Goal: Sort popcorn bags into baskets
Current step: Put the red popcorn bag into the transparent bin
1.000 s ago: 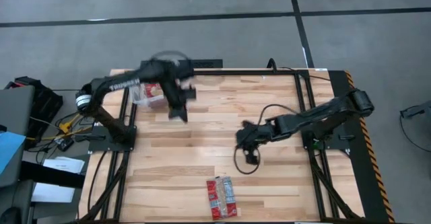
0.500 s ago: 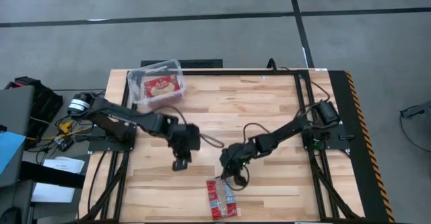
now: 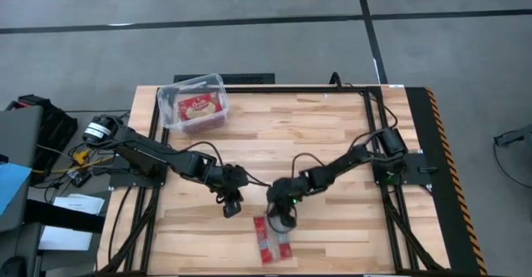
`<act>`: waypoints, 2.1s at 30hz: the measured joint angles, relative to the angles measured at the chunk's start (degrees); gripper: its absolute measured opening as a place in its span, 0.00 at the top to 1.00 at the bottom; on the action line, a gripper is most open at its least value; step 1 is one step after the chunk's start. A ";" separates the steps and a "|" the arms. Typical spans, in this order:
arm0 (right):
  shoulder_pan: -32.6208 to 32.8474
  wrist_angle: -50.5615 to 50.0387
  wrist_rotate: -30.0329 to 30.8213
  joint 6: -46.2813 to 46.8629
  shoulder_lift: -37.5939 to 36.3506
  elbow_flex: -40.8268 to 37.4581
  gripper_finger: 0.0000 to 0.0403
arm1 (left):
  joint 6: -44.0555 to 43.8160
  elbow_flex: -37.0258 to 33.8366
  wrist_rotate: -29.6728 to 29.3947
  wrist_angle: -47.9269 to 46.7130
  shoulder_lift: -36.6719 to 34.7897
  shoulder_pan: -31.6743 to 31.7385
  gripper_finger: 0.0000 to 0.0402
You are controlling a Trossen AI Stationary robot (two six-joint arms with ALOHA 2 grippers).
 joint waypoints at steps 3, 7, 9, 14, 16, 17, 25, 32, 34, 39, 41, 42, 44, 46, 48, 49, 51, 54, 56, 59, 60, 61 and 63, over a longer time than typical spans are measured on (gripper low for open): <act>-3.96 -2.52 3.00 0.02 -0.05 0.00 0.99 | -2.34 0.00 -1.03 0.03 0.00 0.01 0.91; -9.58 -4.41 6.21 0.49 -0.16 0.05 0.96 | -5.33 0.00 -3.42 0.03 0.00 -0.02 0.79; -12.30 -4.61 6.30 1.23 -0.16 0.05 0.96 | -6.88 0.00 -5.35 -0.13 0.00 0.00 0.71; -17.11 -4.77 6.49 2.79 -0.16 0.05 0.99 | -12.55 0.00 -13.73 -3.32 0.00 0.09 0.50; -17.99 -4.71 6.51 2.90 -0.16 0.03 0.99 | -18.03 -0.01 -17.85 -6.67 0.00 0.36 0.43; -18.12 -4.72 6.53 2.90 -0.16 0.03 0.99 | -20.18 -0.77 -19.62 -6.82 0.00 0.50 0.41; -17.86 -4.82 6.90 2.82 -0.11 -0.04 0.97 | -37.39 -19.50 -19.65 24.00 0.04 1.20 0.34; -17.77 -4.76 6.95 1.87 -0.09 -0.04 0.97 | -42.79 -27.77 -21.02 36.71 0.07 1.27 0.34; -17.75 -4.76 7.61 1.83 -0.05 -0.06 0.96 | -43.67 -27.77 -21.87 36.19 0.07 1.22 0.34; -17.85 -2.45 9.16 1.78 0.06 -0.02 0.97 | -44.30 -27.76 -22.87 36.27 0.07 1.25 0.34; -18.16 -2.49 9.81 1.58 0.13 0.84 0.99 | -44.49 -27.76 -22.57 36.37 0.07 1.25 0.34; -18.37 -2.57 10.47 1.45 0.13 1.26 0.99 | -44.49 -27.76 -22.40 36.60 0.07 1.25 0.34; -18.91 -2.62 11.81 1.17 0.19 2.14 0.99 | -44.71 -27.76 -22.30 37.64 0.07 1.25 0.34; -19.51 -2.61 12.27 0.45 0.19 3.13 0.97 | -44.77 -27.76 -22.40 38.93 0.07 1.28 0.34; -19.90 -2.58 12.25 -0.05 0.15 4.45 0.95 | -44.77 -27.76 -23.40 39.51 0.07 1.29 0.34; -20.06 -3.12 11.84 -0.67 -0.72 4.99 0.95 | -44.83 -27.76 -23.75 39.55 0.07 1.29 0.34; -19.95 -6.28 11.18 -2.49 -3.23 6.64 0.96 | -44.89 -27.76 -24.53 39.42 0.07 1.29 0.34; -19.26 -13.62 11.13 -5.03 -7.06 8.44 0.98 | -44.96 -27.76 -25.45 39.15 0.07 1.28 0.34; -18.24 -17.33 11.74 -6.02 -8.02 8.49 0.99 | -45.04 -27.76 -26.18 38.93 0.07 1.27 0.34; -16.09 -22.83 14.87 -6.15 -8.44 8.31 0.97 | -45.23 -27.69 -26.61 39.37 0.98 1.27 0.34; -15.31 -24.00 15.53 -6.15 -8.34 8.31 0.96 | -45.26 -27.72 -26.58 39.46 1.24 1.27 0.34; -14.49 -25.25 15.67 -6.14 -8.27 8.31 0.96 | -45.32 -27.78 -26.56 40.31 1.92 1.27 0.34; -12.79 -27.29 16.80 -6.15 -8.16 8.31 0.95 | -45.33 -27.65 -25.87 44.55 4.29 1.12 0.34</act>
